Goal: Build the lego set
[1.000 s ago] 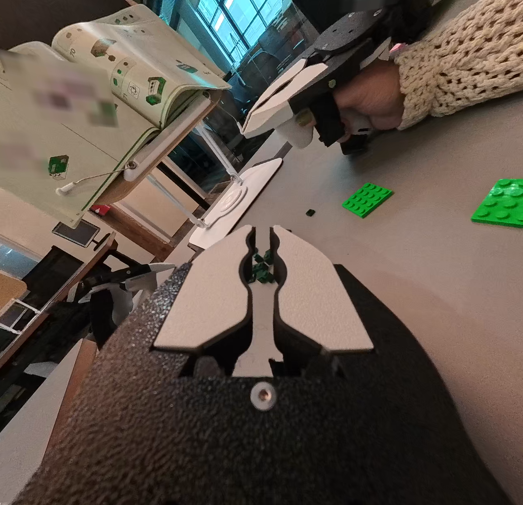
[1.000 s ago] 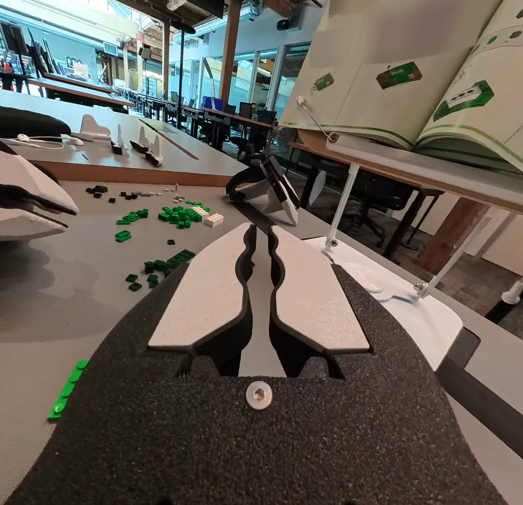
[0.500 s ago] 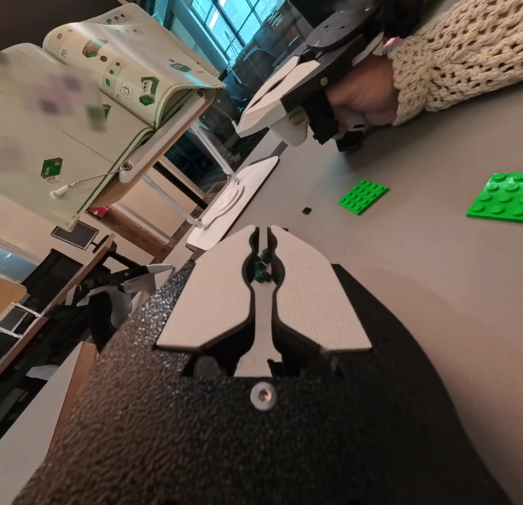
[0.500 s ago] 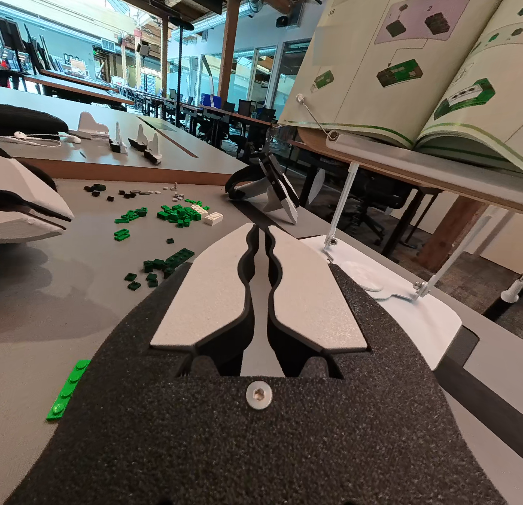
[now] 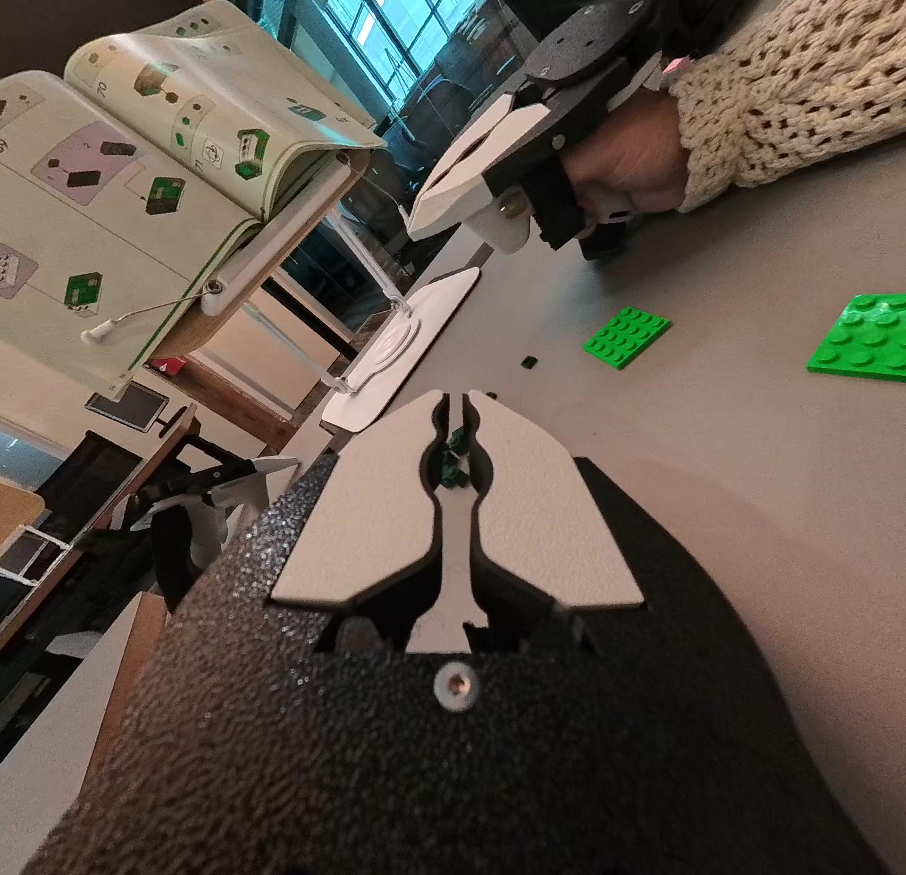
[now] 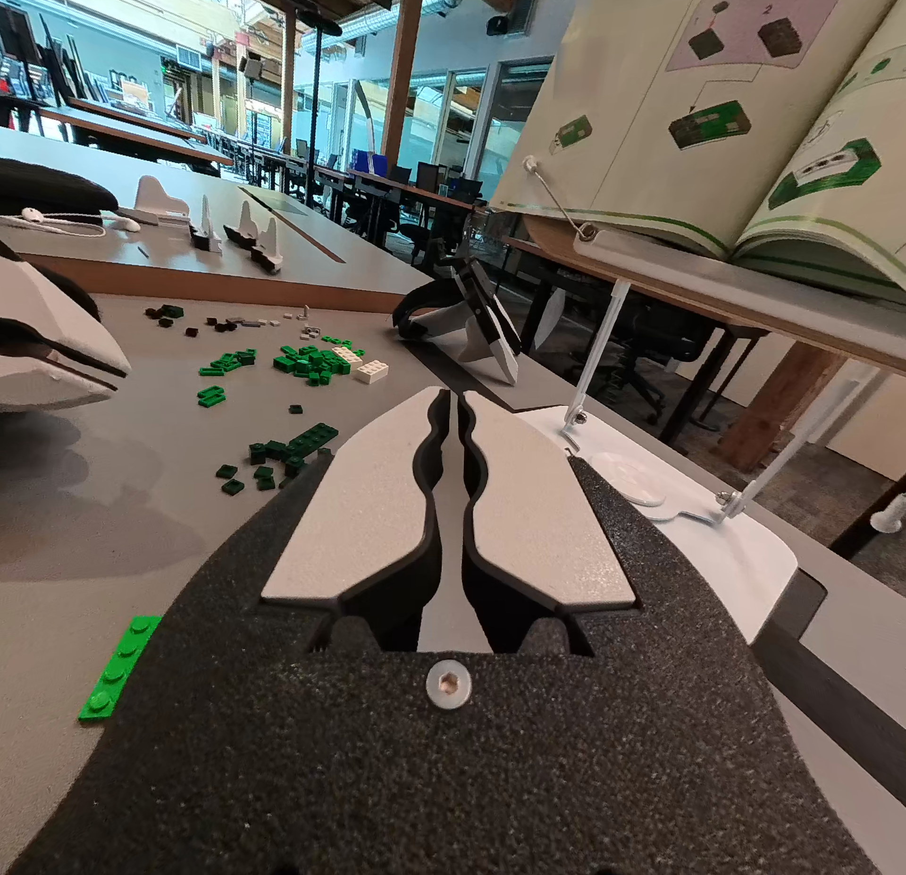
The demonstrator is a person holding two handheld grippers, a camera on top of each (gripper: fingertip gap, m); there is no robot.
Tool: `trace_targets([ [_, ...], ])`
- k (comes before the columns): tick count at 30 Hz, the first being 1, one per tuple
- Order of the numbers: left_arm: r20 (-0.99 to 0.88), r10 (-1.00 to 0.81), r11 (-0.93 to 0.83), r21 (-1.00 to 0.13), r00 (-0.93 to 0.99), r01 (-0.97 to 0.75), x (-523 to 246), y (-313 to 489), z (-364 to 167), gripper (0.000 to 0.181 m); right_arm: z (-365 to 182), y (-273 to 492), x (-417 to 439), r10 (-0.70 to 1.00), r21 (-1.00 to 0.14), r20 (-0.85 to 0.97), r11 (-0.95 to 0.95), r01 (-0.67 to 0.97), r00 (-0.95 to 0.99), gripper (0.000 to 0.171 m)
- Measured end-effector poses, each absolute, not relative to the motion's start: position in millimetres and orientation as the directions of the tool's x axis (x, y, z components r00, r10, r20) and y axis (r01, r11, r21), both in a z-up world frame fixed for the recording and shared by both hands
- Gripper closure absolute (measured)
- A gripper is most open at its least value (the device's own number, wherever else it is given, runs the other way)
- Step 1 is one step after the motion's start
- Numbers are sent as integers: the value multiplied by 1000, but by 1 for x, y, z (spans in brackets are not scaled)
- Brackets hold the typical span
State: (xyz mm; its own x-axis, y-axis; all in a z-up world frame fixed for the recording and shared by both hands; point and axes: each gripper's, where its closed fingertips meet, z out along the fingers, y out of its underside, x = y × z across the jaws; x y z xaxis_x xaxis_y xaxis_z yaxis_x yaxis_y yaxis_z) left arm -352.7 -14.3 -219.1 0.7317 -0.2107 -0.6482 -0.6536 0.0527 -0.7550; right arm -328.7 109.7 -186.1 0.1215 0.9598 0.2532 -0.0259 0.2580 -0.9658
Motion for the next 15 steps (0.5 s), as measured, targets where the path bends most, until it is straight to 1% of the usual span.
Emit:
trace_targets([
  [5,-634,-235,43,-764,737,-644,-351,-15,-222,176,-187,109,-329,957,-964,263,267,-19,120,169],
  [9,-608,-259,-17,-774,751,-632,-355,-15,-227,177,-188,108,-330,955,-961,272,275,-12,116,169],
  [11,-593,-199,-109,-778,780,-619,-374,-15,-228,181,-188,107,-330,954,-960,277,280,-7,113,169],
  [13,-544,-72,-235,-805,836,-544,-407,-16,-228,181,-189,106,-331,953,-958,284,286,-3,109,169],
  [15,-490,16,-321,-828,872,-460,-436,-21,-230,181,-190,106,-331,951,-956,291,292,3,107,169],
])
